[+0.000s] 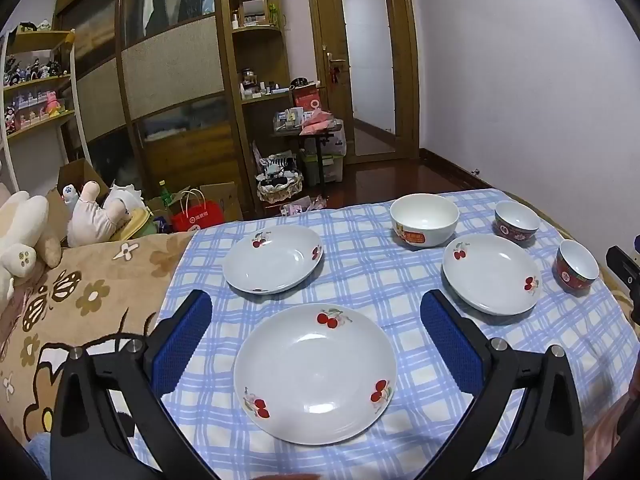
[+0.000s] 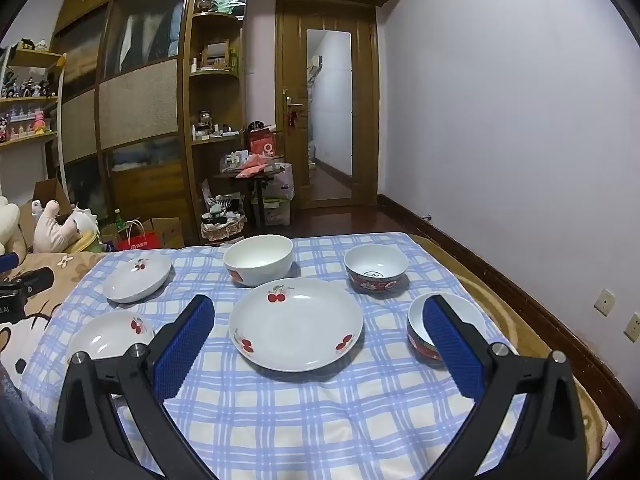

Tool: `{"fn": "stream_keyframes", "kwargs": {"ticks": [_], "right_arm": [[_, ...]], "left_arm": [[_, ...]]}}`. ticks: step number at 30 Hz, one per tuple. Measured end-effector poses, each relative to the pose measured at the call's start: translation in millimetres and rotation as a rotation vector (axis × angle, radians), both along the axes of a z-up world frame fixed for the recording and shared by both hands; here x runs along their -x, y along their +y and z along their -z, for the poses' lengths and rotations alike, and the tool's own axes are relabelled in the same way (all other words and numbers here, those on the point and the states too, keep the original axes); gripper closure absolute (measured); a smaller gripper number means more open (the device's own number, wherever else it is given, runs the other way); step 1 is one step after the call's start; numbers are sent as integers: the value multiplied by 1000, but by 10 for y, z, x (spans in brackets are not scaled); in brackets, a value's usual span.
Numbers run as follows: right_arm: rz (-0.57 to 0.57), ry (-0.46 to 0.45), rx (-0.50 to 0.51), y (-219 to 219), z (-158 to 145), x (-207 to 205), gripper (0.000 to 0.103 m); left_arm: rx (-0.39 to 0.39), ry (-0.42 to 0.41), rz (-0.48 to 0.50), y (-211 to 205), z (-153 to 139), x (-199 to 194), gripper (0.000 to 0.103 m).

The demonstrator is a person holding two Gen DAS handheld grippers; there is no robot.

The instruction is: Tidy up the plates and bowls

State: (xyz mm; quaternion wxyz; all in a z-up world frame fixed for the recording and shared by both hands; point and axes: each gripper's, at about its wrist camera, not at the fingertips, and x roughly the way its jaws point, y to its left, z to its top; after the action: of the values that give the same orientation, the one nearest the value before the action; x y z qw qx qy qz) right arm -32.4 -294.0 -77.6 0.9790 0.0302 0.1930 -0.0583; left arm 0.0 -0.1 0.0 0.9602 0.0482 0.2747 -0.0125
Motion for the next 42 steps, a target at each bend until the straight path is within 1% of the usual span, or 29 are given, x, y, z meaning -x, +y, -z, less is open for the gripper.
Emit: {"fn": "stream_keyframes", "kwargs": {"ticks": [10,28,42], "right_arm": [[5,14,12,16,9,-14,0],[2,14,9,4,-12,-4,0],[5,11,14,13,59,-22,0]], "left_arm": [[-6,-13,4,-13,-12,29,1],[-9,-5,4,5,-2,13,1],[-13,2,7,6,30,53,1]]}}
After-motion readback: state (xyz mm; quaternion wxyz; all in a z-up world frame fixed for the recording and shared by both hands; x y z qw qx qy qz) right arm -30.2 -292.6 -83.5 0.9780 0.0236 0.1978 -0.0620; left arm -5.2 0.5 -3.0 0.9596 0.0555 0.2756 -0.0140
